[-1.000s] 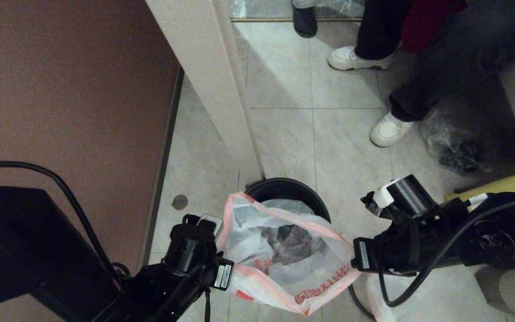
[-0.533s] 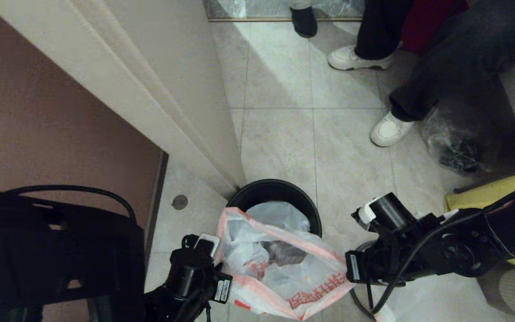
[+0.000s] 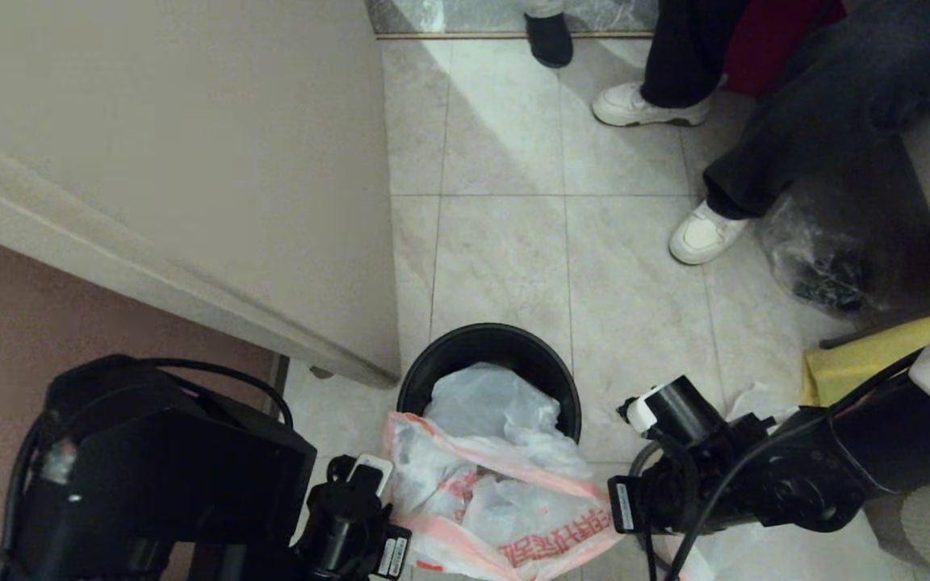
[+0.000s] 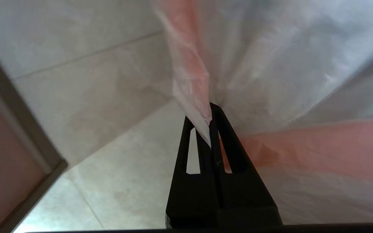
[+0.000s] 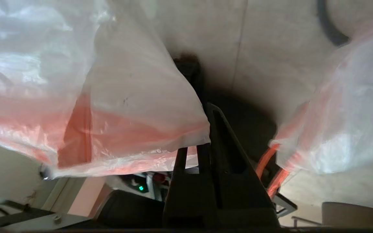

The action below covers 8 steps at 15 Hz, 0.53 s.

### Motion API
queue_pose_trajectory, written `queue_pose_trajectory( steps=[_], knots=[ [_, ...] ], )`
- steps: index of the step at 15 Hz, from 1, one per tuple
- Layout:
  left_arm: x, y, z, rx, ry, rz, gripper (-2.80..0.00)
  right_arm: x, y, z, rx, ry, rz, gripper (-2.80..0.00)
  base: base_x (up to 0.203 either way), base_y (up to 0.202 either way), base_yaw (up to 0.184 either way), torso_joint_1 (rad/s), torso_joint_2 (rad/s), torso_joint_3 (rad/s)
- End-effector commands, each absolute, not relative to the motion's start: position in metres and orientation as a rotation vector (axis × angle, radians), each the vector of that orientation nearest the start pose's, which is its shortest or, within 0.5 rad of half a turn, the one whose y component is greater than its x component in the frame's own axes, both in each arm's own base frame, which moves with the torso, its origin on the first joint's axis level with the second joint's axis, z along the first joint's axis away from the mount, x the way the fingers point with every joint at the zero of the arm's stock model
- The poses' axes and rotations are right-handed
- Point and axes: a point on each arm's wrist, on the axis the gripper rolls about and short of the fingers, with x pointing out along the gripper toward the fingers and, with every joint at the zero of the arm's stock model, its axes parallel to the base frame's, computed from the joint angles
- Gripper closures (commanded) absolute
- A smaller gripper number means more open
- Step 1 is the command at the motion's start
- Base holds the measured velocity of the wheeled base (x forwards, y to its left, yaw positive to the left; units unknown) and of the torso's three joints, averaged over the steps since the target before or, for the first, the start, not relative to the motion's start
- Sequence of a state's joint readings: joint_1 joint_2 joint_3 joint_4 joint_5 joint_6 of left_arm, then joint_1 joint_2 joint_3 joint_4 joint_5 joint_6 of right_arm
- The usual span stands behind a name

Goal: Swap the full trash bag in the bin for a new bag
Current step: Put the new garbage bag on the trash can

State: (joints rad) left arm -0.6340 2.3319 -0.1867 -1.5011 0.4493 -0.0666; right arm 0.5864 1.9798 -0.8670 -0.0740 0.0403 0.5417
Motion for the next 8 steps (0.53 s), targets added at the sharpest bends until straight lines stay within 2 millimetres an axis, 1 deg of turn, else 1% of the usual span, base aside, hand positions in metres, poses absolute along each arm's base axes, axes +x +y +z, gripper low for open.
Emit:
queue_pose_trajectory(
  steps=[1, 2, 3, 4, 8],
  knots=[
    [0.202, -0.135, -0.033, 0.301, 0.571, -0.149, 0.00, 0.249, 0.168, 0.077, 0.203, 1.104, 0.288, 0.00, 0.000, 0.000, 0.000, 0.000, 0.00, 0.000],
    [0.200, -0.132, -0.034, 0.310, 0.583, -0.145, 0.00, 0.238, 0.163, 0.080, 0.193, 1.107, 0.302, 0.00, 0.000, 0.000, 0.000, 0.000, 0.00, 0.000],
    [0.204, -0.128, -0.038, 0.308, 0.596, -0.126, 0.00, 0.231, 0.161, 0.078, 0.177, 1.118, 0.308, 0.00, 0.000, 0.000, 0.000, 0.000, 0.00, 0.000],
    [0.210, -0.127, -0.043, 0.304, 0.598, -0.112, 0.00, 0.233, 0.162, 0.073, 0.164, 1.132, 0.304, 0.00, 0.000, 0.000, 0.000, 0.000, 0.00, 0.000],
    [0.235, -0.120, -0.051, 0.289, 0.573, -0.055, 0.00, 0.259, 0.171, 0.023, 0.118, 1.194, 0.254, 0.00, 0.000, 0.000, 0.000, 0.000, 0.00, 0.000]
  ],
)
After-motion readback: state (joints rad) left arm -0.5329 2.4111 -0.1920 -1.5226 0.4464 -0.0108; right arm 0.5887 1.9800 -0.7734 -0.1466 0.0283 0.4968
